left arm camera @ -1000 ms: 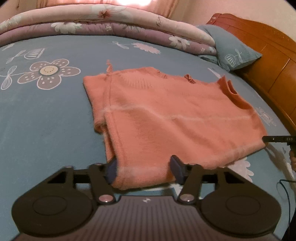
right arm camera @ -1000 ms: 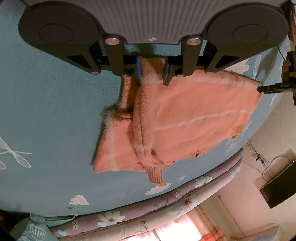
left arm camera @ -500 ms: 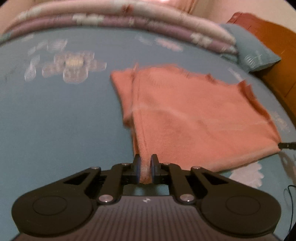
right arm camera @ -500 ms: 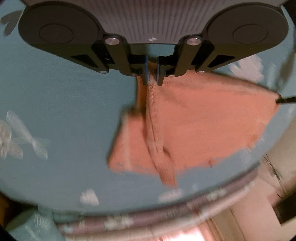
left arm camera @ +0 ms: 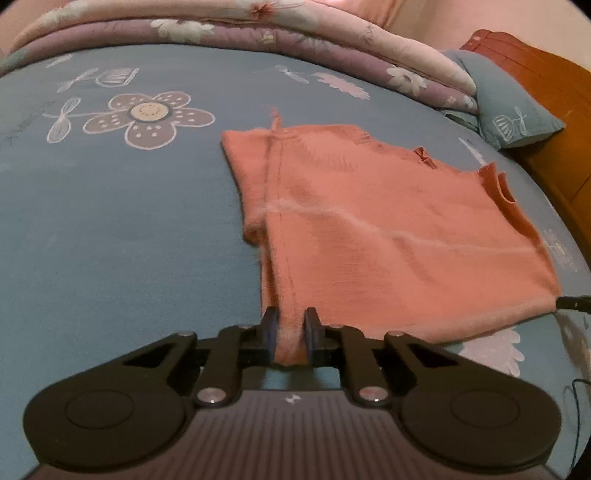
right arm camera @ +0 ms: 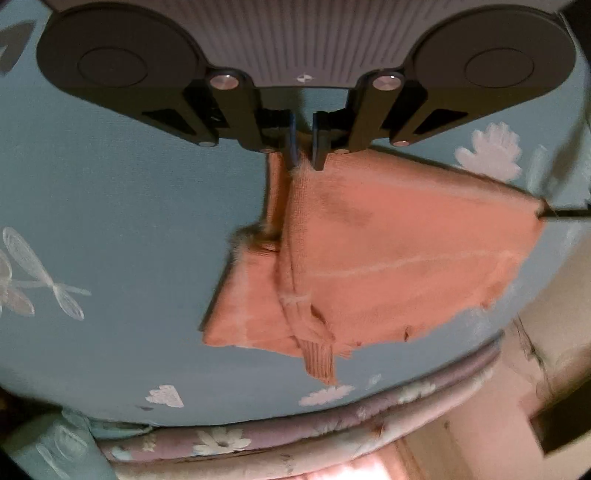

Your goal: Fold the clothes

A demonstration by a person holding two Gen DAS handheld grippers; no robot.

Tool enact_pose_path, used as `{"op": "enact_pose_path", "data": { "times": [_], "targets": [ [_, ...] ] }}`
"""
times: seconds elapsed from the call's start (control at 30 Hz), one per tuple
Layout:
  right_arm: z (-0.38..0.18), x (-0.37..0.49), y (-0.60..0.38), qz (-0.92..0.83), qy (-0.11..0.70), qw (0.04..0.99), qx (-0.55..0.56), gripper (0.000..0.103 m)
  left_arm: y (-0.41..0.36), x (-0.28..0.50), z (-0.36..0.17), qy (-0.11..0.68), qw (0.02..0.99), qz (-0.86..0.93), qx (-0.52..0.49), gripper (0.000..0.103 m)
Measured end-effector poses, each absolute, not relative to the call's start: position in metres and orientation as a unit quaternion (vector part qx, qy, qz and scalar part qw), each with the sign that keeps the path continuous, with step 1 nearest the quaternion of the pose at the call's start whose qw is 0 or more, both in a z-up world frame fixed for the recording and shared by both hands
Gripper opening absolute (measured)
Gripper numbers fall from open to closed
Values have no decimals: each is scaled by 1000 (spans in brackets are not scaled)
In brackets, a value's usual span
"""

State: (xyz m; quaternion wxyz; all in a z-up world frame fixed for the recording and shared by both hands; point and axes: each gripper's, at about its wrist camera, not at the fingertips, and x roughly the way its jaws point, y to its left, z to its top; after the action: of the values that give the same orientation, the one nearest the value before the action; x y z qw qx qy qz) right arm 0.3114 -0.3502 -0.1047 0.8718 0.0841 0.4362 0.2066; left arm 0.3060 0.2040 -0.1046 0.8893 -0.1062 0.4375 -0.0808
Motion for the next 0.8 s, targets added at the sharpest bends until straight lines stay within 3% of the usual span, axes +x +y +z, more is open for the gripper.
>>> {"op": "enact_pose_path", "data": {
  "times": [0.2,0.3,0.47,0.5,0.63,0.7,0.73,0.8],
  "targets": [
    [-108,305,-361,202,438,870,101,13,210,301,-103,436,890,-74,-113,19],
    [-90,314,-357,185,397,895,82,27,209,300,-96,434,893,-59,-106,27],
    [-72,357,-330,186,355,916,24,64,205,300,-90,425,897,-60,-104,27],
    [-71,369,-322,188,351,917,12,64,203,301,-90,427,896,-62,-104,27],
    [-86,409,-291,179,354,917,-40,64,195,299,-88,426,899,-66,-80,32],
    [-96,420,-285,167,373,911,-44,38,190,297,-85,419,903,-69,-60,35],
    [-101,424,-285,157,380,911,-37,14,188,295,-83,414,906,-69,-48,35],
    [-104,426,-293,155,386,909,5,13,182,292,-78,403,912,-75,-24,35]
  ]
}}
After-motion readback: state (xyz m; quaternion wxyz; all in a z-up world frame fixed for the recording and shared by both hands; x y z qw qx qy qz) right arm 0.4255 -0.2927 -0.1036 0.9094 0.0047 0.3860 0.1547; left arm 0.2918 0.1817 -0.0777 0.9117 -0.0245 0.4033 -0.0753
